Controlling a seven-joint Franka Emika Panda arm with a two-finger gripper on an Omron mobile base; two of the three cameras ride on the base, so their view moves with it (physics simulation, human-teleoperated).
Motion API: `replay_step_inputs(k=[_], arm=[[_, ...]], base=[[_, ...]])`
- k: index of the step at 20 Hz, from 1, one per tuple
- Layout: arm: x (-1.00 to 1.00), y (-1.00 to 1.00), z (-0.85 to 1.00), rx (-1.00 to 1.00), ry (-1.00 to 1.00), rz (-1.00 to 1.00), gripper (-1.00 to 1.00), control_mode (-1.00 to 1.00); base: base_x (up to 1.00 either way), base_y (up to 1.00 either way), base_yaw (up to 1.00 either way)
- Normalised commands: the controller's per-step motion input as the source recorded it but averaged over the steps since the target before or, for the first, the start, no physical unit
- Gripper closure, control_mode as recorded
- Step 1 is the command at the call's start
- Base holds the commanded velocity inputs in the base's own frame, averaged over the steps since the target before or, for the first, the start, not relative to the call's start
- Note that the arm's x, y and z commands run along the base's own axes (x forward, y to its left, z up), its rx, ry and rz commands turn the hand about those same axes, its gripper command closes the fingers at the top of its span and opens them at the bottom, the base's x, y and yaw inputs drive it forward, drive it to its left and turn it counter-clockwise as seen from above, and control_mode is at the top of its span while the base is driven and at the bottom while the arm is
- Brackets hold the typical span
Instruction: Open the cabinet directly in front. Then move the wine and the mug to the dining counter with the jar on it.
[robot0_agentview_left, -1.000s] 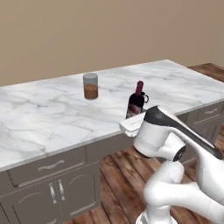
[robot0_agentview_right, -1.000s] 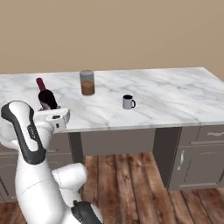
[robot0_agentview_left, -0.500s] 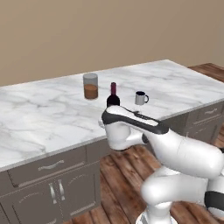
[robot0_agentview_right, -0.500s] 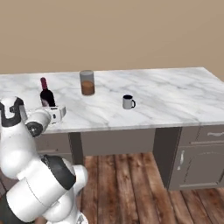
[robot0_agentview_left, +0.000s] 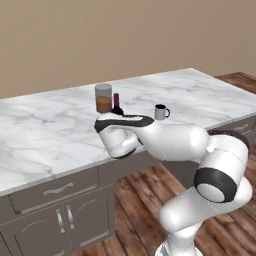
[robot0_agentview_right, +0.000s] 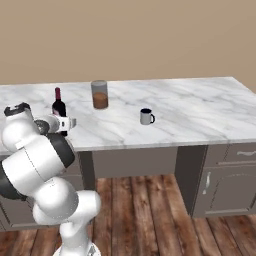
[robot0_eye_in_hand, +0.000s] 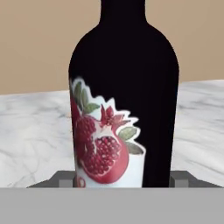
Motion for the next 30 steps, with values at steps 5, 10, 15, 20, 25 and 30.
replay_step_inputs(k=[5, 10, 15, 20, 25, 30], arm=[[0.02, 0.0, -0.07, 0.01, -0.06, 0.0, 1.0, -1.0], [0.0, -0.02, -0.36, 0.21, -0.19, 0.0, 1.0, -1.0], [0.0, -0.13, -0.36, 0.33, -0.16, 0.0, 1.0, -1.0], [0.0, 0.0, -0.04, 0.05, -0.05, 0.0, 1.0, -1.0], [0.39, 0.0, -0.21, 0.0, -0.07, 0.0, 1.0, -1.0], [0.06, 0.0, -0.49, -0.17, -0.22, -0.02, 1.0, -1.0]], base=[[0.0, 0.0, 0.0], [0.0, 0.0, 0.0], [0.0, 0.0, 0.0], [0.0, 0.0, 0.0], [0.0, 0.0, 0.0], [0.0, 0.0, 0.0]])
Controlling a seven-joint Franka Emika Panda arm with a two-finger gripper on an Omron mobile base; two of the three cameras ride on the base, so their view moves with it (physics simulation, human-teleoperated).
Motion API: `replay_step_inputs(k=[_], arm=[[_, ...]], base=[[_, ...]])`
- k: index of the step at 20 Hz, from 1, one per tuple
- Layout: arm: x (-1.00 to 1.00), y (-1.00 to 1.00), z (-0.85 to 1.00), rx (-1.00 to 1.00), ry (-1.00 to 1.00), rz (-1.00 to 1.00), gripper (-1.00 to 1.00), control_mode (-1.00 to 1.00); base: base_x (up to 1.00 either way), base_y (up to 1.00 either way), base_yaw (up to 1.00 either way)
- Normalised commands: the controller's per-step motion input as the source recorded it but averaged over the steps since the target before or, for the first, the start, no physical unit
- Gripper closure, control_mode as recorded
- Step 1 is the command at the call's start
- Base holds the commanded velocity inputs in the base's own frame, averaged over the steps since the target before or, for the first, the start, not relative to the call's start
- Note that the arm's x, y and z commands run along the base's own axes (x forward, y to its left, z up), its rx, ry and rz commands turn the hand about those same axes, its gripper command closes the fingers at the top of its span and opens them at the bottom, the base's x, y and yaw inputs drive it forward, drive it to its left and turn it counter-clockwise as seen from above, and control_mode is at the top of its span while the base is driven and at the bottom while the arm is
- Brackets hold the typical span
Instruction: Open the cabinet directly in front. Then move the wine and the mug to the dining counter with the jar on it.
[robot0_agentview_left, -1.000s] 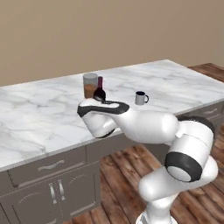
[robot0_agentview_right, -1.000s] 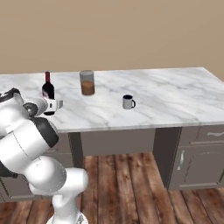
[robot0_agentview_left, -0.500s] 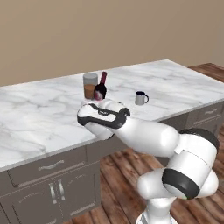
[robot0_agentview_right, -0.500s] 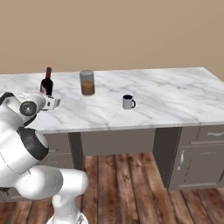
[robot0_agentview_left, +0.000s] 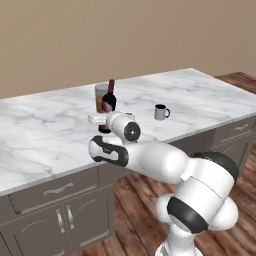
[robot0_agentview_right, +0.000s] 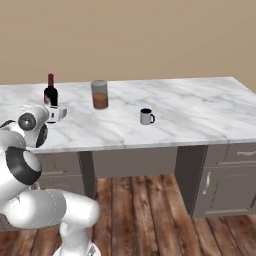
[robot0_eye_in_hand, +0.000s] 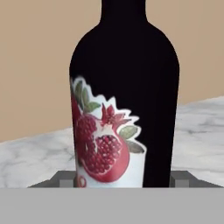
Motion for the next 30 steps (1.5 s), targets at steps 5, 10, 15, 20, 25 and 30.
replay_step_inputs(k=[5, 10, 15, 20, 25, 30], arm=[[0.02, -0.07, -0.33, -0.17, -0.14, -0.04, 1.0, -1.0], [0.03, -0.12, -0.06, 0.0, 0.0, 0.0, 1.0, -1.0], [0.0, -0.69, -0.12, 0.0, 0.0, 0.0, 1.0, -1.0], [0.35, -0.6, -0.17, 0.01, 0.0, 0.0, 1.0, -1.0], [0.8, -0.06, -0.08, 0.06, 0.0, 0.0, 1.0, -1.0], [0.12, -0.09, -0.11, 0.01, 0.0, 0.01, 1.0, -1.0]], base=[[0.0, 0.0, 0.0], [0.0, 0.0, 0.0], [0.0, 0.0, 0.0], [0.0, 0.0, 0.0], [0.0, 0.0, 0.0], [0.0, 0.0, 0.0]])
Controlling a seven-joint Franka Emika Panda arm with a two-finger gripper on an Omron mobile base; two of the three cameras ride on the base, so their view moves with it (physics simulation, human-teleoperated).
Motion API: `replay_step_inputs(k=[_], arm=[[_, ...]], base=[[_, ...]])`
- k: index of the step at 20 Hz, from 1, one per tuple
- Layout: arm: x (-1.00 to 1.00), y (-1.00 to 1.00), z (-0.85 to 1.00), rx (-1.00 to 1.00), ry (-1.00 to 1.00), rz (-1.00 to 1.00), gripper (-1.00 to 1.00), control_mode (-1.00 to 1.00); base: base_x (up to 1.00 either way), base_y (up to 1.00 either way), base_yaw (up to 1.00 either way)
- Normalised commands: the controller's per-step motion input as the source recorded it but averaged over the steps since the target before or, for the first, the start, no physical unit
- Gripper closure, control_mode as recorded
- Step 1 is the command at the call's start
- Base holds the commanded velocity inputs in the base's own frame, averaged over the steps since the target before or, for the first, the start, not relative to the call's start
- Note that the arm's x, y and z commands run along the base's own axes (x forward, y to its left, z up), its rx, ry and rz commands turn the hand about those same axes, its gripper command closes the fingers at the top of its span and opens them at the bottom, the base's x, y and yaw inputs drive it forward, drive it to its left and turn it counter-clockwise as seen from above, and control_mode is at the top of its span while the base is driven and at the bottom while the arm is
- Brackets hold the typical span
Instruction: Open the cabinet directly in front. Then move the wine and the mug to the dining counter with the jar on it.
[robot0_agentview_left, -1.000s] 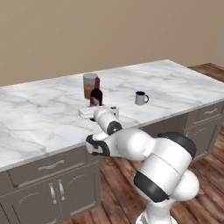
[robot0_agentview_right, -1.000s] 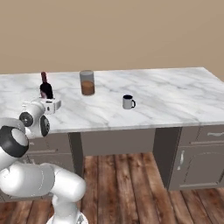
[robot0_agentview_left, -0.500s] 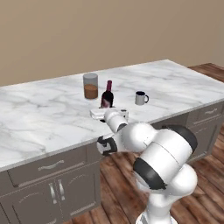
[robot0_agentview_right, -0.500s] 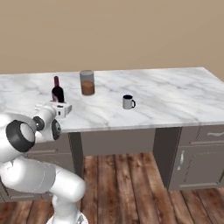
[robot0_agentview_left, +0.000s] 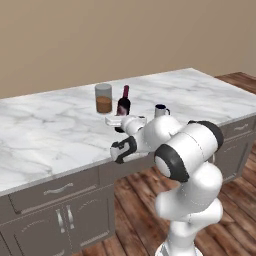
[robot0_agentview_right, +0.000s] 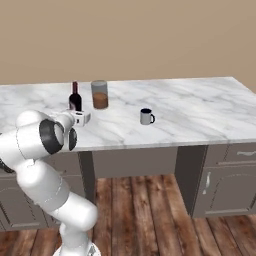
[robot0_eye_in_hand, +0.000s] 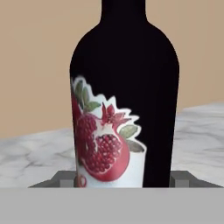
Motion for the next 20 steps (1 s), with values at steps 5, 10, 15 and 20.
replay_step_inputs(k=[5, 10, 15, 20], arm=[[-0.11, -0.52, -0.52, 0.0, 0.0, 0.02, 1.0, -1.0], [0.0, -0.16, -0.29, 0.0, -0.01, 0.0, 1.0, -1.0], [0.0, 0.0, -0.47, -0.01, -0.09, 0.02, 1.0, -1.0], [0.2, 0.0, -0.22, 0.0, -0.13, 0.0, 1.0, -1.0]], base=[[0.0, 0.0, 0.0], [0.0, 0.0, 0.0], [0.0, 0.0, 0.0], [0.0, 0.0, 0.0]])
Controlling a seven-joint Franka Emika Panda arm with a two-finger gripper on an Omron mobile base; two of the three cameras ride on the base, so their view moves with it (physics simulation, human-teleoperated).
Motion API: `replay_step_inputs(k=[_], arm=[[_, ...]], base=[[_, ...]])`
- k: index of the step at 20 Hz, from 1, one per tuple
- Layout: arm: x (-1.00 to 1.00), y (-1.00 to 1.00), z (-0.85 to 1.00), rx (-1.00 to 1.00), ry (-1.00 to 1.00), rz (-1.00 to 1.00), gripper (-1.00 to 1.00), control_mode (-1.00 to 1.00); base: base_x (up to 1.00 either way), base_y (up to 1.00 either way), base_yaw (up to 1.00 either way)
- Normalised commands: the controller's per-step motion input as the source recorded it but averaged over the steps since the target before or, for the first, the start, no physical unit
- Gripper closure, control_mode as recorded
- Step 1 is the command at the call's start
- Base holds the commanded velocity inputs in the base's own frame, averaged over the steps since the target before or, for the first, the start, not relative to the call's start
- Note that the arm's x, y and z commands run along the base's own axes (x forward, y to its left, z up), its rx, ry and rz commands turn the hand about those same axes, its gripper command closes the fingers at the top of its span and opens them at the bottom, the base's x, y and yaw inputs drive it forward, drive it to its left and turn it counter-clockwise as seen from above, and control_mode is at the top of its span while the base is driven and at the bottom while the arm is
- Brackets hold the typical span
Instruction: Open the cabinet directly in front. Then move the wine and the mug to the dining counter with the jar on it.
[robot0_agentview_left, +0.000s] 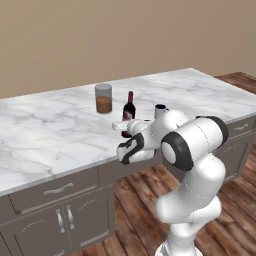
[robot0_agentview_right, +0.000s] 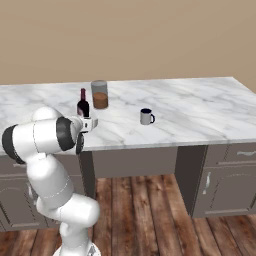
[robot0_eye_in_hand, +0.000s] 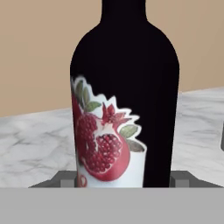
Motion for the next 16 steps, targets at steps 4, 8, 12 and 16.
replay_step_inputs(k=[4, 8, 12, 16], arm=[[0.37, 0.0, -0.11, 0.01, -0.11, 0.0, 1.0, -1.0], [0.26, 0.0, -0.21, 0.0, -0.15, 0.0, 1.0, -1.0], [0.14, 0.0, -0.21, 0.0, -0.12, 0.0, 1.0, -1.0], [0.01, 0.0, -0.37, 0.01, -0.12, 0.0, 1.0, -1.0]], base=[[0.0, 0.0, 0.0], [0.0, 0.0, 0.0], [0.0, 0.0, 0.0], [0.0, 0.0, 0.0]])
